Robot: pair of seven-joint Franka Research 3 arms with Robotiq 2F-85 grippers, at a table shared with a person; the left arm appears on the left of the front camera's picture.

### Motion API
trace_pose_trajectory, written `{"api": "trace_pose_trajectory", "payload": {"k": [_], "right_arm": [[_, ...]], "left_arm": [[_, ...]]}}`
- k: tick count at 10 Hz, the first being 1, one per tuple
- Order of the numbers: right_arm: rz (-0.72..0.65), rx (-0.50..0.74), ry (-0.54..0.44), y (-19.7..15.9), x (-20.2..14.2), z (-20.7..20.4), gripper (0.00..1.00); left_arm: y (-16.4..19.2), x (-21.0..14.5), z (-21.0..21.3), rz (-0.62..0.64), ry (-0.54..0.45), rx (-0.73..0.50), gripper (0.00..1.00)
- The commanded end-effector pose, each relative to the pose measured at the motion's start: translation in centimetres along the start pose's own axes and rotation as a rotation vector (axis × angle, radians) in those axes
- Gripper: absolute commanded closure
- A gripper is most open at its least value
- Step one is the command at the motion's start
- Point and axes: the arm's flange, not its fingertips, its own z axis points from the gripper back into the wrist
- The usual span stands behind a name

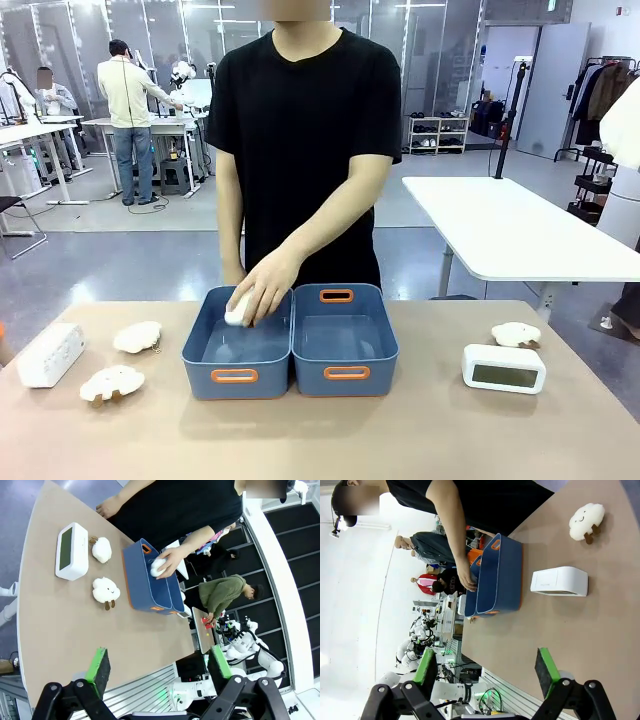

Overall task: Sort the digital clocks into the basket.
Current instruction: Pick up the Digital clock from the table and place it into the empty Plastic storage basket.

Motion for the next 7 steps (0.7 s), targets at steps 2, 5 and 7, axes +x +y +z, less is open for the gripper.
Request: {"api": "trace_pose_trajectory", "payload": {"k": [2, 5, 7], "right_arm": [[0.006, 0.011, 0.000, 0.04, 0.11, 0.09, 0.00], [0.006, 0.011, 0.000, 0.04, 0.11, 0.09, 0.00], [0.006, 0.011, 0.000, 0.04, 0.11, 0.09, 0.00]], "left_arm": [[0.09, 0.31, 0.16, -0.021, -0.011, -0.026, 0.00], [0.09, 0.31, 0.16, -0.021, -0.011, -0.026, 0.00], [0.09, 0.31, 0.16, -0.021, -0.011, -0.026, 0.00]]}}
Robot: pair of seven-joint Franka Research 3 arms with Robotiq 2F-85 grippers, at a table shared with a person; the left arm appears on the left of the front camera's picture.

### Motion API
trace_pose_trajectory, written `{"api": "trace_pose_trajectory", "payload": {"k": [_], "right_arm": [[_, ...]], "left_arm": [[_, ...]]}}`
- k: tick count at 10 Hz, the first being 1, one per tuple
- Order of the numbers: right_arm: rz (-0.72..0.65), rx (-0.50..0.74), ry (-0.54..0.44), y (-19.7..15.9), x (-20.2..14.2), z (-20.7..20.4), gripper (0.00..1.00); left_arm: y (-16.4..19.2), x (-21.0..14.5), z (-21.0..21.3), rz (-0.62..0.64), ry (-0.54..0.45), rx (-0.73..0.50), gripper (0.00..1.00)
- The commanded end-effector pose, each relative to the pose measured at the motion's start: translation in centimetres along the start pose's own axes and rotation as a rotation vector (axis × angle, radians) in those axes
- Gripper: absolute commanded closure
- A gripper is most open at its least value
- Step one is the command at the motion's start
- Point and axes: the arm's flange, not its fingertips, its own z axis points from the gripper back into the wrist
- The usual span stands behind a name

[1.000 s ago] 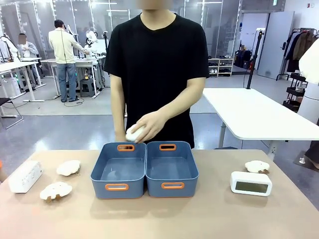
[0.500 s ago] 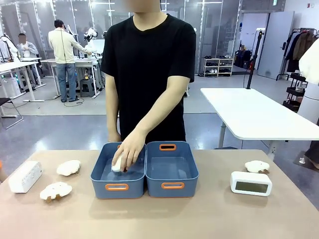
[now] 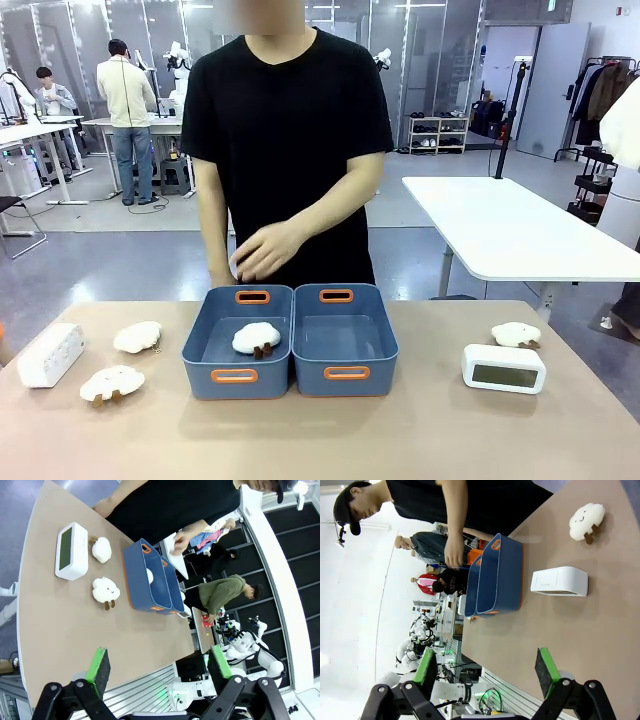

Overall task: Sort the digital clocks into the basket.
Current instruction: Pick up the Digital clock from the table and place it into the empty Plastic storage basket.

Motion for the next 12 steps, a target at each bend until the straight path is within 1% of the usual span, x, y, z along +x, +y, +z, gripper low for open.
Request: {"api": "trace_pose_trajectory", "payload": {"k": [1, 9, 10, 11, 12], "right_arm": [[0.006, 0.011, 0.000, 0.0, 0.1, 0.1, 0.00], [0.006, 0.011, 0.000, 0.0, 0.1, 0.1, 0.00], [0.006, 0.011, 0.000, 0.0, 0.1, 0.1, 0.00], [0.006, 0.011, 0.000, 0.0, 0.1, 0.1, 0.00], [0.006, 0.011, 0.000, 0.0, 0.1, 0.1, 0.00]], "left_arm": [[0.1, 0.3, 0.2, -0.021, -0.011, -0.026, 0.00], [0.1, 0.3, 0.2, -0.021, -0.011, -0.026, 0.00], [0.0, 0.0, 0.0, 0.000, 0.000, -0.001, 0.00], [-2.9, 1.0, -0.7, -0.096, 0.094, 0.110, 0.00], [-5.8, 2.2, -2.9, -0.209, 0.185, 0.360, 0.00]]}}
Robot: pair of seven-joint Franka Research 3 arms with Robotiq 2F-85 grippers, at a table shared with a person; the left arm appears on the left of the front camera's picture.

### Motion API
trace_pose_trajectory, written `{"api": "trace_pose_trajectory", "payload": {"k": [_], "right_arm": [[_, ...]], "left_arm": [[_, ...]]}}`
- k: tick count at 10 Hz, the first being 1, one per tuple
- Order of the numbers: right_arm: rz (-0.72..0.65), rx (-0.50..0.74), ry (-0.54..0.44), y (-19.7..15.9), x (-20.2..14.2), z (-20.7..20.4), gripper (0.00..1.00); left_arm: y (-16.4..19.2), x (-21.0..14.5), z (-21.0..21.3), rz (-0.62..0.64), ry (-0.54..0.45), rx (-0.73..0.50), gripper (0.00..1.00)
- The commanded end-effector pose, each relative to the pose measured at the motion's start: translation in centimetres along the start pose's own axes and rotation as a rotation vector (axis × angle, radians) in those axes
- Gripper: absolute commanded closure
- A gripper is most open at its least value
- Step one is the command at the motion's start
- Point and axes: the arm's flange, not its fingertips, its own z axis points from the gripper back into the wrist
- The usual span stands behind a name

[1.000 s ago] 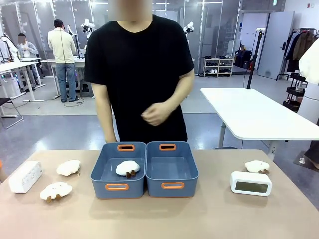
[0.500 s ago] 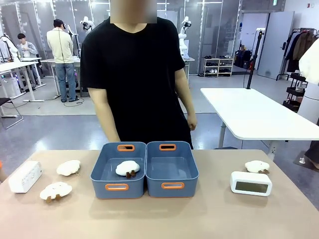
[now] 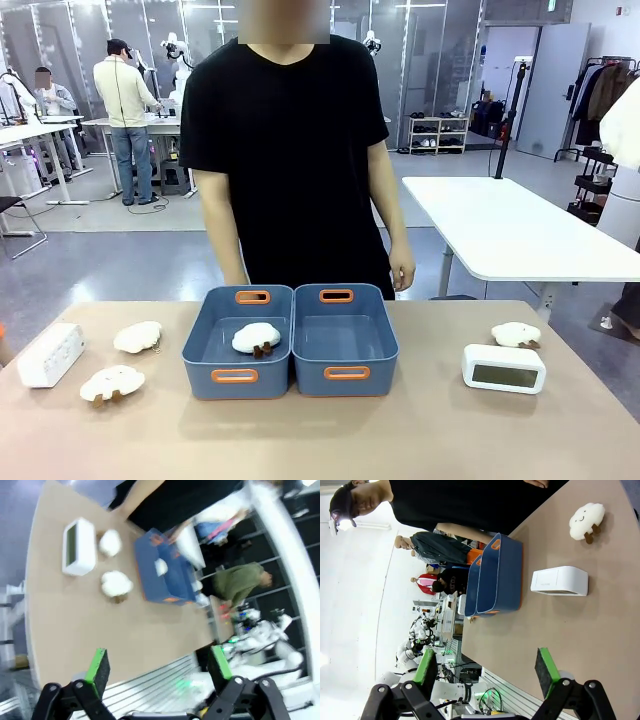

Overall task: Sort the digital clocks into the basket.
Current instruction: Pick up the Digital clock from the table and place it into the empty Plastic storage basket.

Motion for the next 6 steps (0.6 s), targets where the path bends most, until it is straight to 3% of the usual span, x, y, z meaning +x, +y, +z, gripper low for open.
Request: {"api": "trace_pose_trajectory", "payload": {"k": [1, 3, 6], "right_arm": [[0.007, 0.011, -0.001, 0.1, 0.1, 0.1, 0.00], [0.007, 0.011, -0.001, 0.1, 0.1, 0.1, 0.00], [0.007, 0.011, -0.001, 0.1, 0.1, 0.1, 0.00]], "left_arm": [[-5.9, 3.0, -4.8, -0.239, 0.169, 0.439, 0.00], [-8.3, 5.4, -12.5, -0.393, 0.276, 0.696, 0.00], [-8.5, 6.9, -24.0, -0.524, 0.419, 0.875, 0.00]]}}
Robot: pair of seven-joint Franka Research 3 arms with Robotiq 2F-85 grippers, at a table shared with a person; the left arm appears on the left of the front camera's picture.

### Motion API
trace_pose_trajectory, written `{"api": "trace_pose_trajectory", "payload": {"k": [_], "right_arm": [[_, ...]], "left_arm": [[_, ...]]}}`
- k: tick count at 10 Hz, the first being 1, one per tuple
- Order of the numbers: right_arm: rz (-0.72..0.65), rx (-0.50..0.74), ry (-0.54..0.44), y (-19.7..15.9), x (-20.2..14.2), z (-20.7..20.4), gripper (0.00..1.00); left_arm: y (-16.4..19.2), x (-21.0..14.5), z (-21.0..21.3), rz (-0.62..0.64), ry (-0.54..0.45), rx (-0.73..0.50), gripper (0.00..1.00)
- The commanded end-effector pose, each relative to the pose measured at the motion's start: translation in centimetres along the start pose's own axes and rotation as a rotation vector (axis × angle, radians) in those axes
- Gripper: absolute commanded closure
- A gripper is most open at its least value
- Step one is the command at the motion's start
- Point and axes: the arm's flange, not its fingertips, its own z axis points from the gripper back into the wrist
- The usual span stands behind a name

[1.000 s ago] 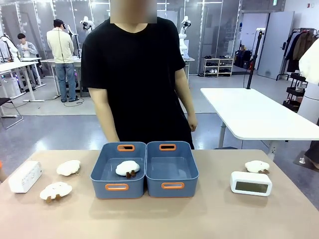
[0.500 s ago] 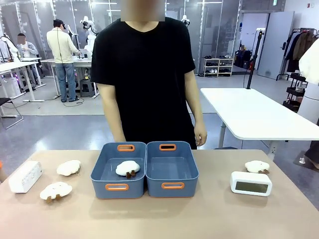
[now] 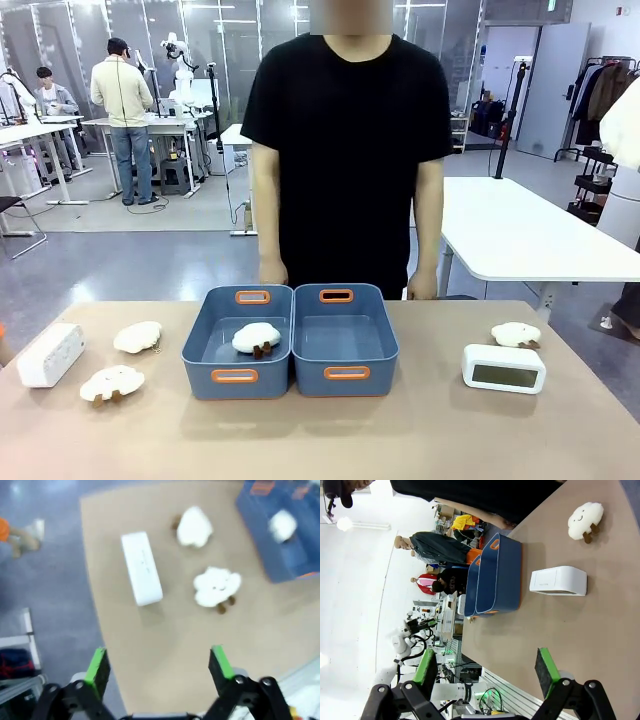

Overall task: Sort the digital clocks into the basket.
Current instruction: Pick up the Digital clock from the table and place it into the empty Plastic storage basket.

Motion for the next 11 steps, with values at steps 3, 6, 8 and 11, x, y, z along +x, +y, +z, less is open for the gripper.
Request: {"api": "trace_pose_trajectory", "payload": {"k": [3, 6, 8, 11], "right_arm": [[0.011, 0.013, -0.002, 0.2, 0.0, 0.1, 0.00], [0.011, 0.013, -0.002, 0.2, 0.0, 0.1, 0.00], [0.011, 0.013, -0.002, 0.2, 0.0, 0.1, 0.00], [0.011, 0.013, -0.002, 0.2, 0.0, 0.1, 0.00]], "left_arm": [[-1.1, 1.6, -9.6, -0.008, 0.132, 0.146, 0.00], [-1.5, 2.1, -12.3, 0.105, 0.104, 0.087, 0.00], [-1.0, 2.6, -12.9, 0.112, 0.097, 0.016, 0.00], [-1.7, 2.0, -12.6, 0.111, 0.132, 0.060, 0.00]]}}
